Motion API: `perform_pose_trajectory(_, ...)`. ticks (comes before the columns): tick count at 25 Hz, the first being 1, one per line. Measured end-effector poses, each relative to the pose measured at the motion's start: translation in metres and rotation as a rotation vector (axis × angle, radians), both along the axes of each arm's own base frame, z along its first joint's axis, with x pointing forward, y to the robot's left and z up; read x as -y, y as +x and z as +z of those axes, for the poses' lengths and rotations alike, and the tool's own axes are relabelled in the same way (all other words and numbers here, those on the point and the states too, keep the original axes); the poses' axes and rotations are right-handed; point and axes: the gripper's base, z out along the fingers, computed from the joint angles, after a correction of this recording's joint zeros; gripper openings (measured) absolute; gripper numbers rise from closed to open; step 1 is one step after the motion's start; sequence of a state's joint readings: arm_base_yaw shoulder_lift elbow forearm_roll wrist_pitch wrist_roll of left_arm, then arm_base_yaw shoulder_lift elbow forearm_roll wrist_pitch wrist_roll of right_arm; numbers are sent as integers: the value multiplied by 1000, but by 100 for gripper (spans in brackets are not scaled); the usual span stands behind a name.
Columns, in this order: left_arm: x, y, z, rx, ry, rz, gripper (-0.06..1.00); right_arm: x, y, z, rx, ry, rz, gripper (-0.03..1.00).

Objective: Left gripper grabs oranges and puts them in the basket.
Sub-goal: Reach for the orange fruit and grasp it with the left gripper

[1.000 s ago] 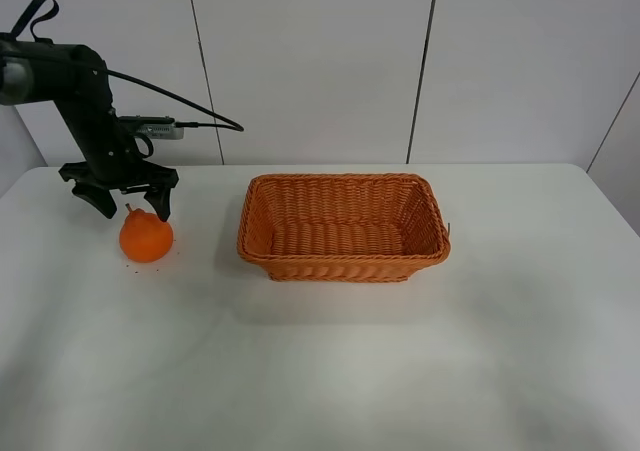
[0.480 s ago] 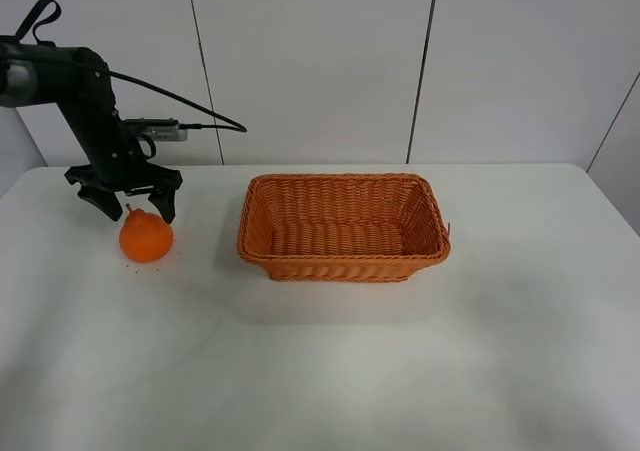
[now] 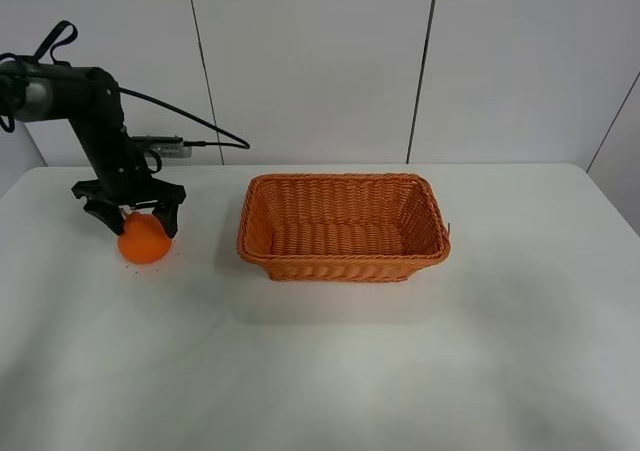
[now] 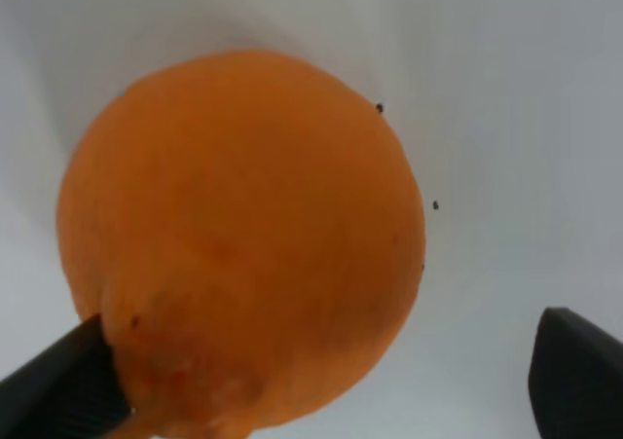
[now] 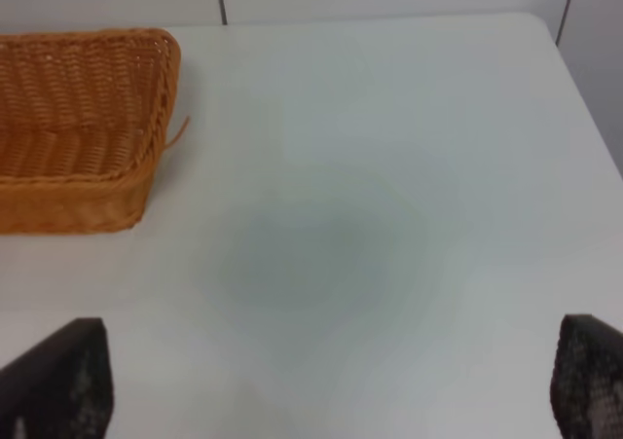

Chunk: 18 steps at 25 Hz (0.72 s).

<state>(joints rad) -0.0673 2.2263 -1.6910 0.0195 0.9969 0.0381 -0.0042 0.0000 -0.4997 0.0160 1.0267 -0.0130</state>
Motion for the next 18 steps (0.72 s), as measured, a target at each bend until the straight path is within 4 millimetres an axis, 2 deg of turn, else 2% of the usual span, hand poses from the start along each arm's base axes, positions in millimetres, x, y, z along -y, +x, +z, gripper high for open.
perform_pose_trajectory(6, -1, -1, -12, -44, 10, -2, 92, 0, 0, 0, 0, 1, 1, 69)
perform_pose_trajectory(18, -1, -1, -13, -48, 16, 7, 93, 0, 0, 0, 0, 1, 0, 69)
